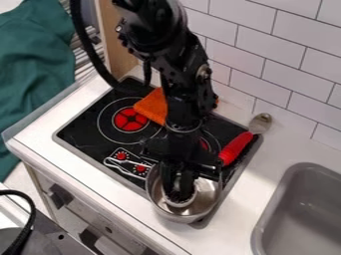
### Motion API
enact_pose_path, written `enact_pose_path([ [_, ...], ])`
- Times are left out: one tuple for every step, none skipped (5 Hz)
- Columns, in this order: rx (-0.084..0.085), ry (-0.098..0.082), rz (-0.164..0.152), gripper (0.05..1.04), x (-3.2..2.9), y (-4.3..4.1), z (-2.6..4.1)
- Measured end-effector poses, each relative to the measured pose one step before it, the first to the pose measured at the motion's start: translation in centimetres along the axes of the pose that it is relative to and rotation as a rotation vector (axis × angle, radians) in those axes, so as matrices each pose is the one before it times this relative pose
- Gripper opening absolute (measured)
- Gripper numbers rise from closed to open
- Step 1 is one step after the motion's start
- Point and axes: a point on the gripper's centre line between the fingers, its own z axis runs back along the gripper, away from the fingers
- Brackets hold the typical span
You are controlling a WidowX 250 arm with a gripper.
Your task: Moved the thing from sliver pot to left side
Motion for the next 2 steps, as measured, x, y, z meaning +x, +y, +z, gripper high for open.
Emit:
enact_pose_path([
  [0.0206,0.0011,-0.0114,0.178,-0.214,-0.295,1.016],
  [-0.0008,-0.0245,0.0476,0.178,0.130,0.820,4.755],
])
